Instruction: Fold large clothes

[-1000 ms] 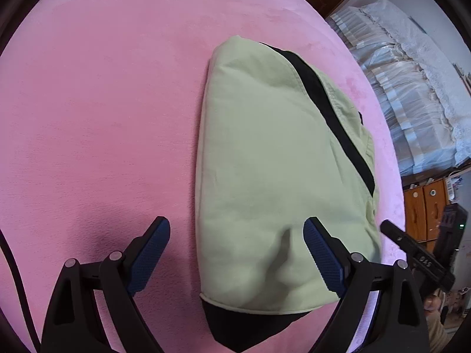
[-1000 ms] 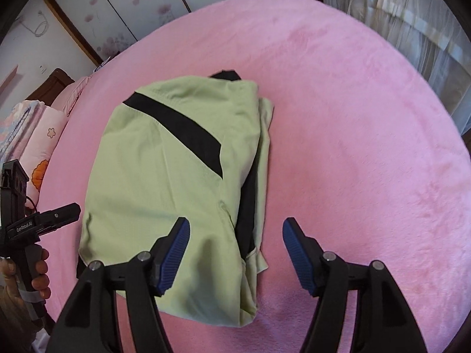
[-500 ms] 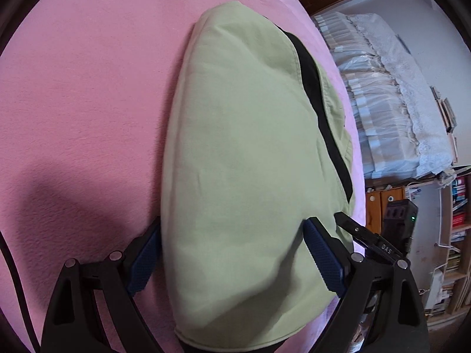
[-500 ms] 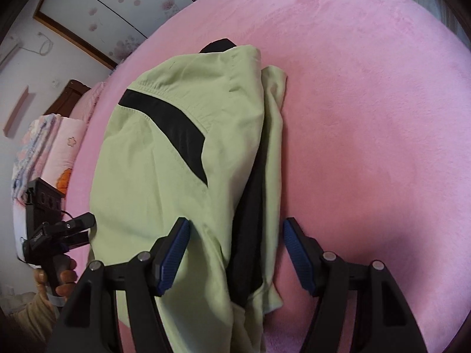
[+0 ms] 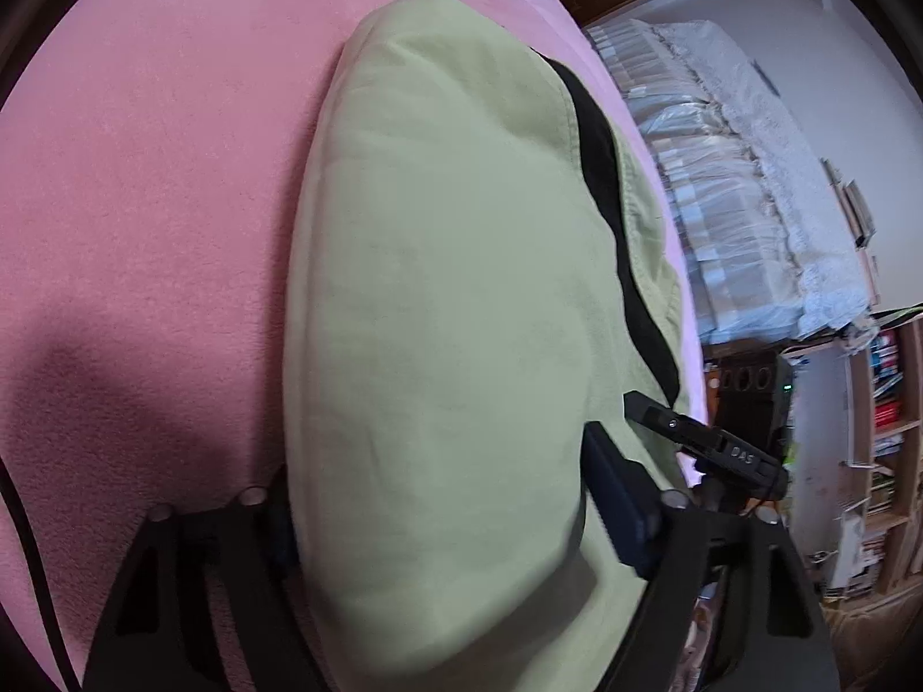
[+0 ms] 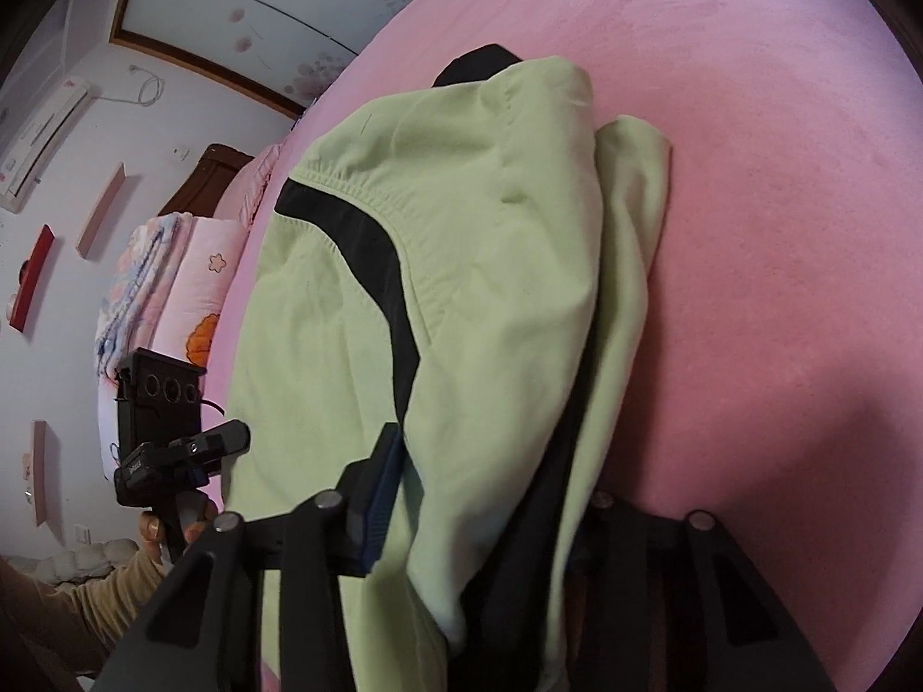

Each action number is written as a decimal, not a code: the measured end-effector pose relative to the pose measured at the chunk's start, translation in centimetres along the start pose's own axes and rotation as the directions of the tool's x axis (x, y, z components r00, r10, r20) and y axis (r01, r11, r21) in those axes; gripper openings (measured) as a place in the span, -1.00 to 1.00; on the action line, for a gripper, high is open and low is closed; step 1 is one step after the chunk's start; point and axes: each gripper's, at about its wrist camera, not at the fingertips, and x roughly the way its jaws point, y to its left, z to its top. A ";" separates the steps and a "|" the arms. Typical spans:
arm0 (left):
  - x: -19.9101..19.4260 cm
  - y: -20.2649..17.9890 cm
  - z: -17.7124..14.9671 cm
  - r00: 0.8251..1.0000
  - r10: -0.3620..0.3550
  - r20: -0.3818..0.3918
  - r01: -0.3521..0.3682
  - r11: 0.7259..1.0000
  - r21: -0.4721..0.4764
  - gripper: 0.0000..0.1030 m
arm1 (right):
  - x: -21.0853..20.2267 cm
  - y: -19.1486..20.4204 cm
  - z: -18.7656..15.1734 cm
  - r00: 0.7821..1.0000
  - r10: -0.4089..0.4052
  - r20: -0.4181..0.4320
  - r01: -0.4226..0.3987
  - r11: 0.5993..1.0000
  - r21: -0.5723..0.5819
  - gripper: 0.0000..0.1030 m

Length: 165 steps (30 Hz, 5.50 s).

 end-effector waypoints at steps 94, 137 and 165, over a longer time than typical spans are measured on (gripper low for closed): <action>-23.7 16.9 28.5 0.760 0.458 0.462 -0.544 0.836 0.066 0.16 | 27.4 40.6 15.8 0.889 -0.282 0.360 0.426 0.798 -0.426 -0.59; -33.7 -7.7 10.1 0.830 0.401 0.387 -0.445 0.895 0.029 0.72 | -3.9 41.3 0.8 0.881 -0.287 0.377 0.391 0.890 -0.236 -0.35; -36.1 -24.0 -8.3 0.747 0.574 0.335 -0.591 0.804 -0.060 0.73 | -20.1 40.5 -11.7 0.895 -0.341 0.289 0.402 0.896 -0.190 -0.13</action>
